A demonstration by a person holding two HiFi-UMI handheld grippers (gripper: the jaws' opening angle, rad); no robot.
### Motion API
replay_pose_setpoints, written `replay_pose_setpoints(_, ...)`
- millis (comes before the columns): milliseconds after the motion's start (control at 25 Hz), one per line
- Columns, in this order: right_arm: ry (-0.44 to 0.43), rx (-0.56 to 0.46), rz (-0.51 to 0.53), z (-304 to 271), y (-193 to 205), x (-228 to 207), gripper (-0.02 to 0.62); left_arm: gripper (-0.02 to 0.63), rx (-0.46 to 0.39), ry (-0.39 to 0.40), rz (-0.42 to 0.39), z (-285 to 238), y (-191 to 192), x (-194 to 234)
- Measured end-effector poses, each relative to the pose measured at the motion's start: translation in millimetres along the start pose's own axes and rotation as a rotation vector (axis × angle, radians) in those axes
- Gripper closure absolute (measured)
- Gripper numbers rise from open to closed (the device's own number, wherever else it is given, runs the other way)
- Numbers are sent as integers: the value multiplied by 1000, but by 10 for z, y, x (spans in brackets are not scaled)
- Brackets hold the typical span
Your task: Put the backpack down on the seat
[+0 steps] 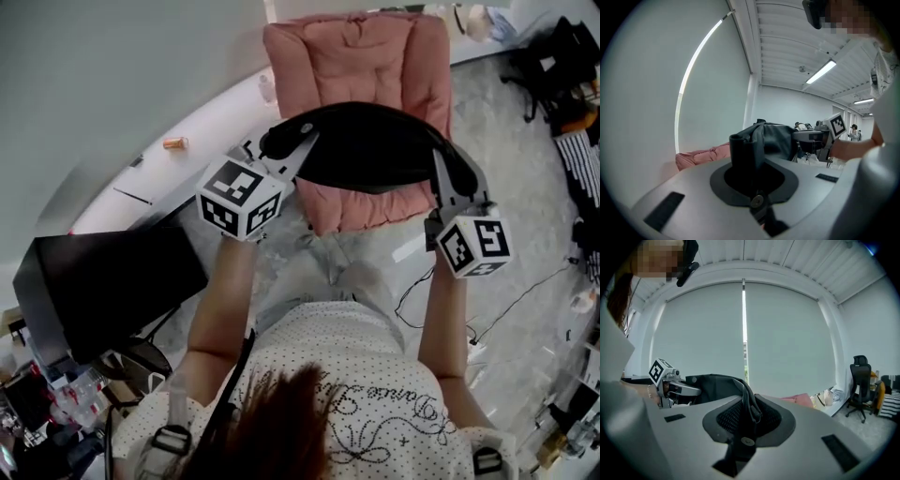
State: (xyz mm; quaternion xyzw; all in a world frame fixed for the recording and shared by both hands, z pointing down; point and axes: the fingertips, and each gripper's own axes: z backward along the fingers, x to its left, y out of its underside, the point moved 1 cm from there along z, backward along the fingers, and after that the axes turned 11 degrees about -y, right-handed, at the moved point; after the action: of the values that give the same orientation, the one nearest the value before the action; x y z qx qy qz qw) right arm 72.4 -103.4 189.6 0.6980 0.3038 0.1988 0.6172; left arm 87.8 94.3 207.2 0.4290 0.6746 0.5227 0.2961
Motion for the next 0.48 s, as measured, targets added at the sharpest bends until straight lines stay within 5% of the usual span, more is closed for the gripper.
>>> replay_pose_setpoints(480,-6,78,-78,-180,274,-453,528,584,93,-1,61,-494,220,16)
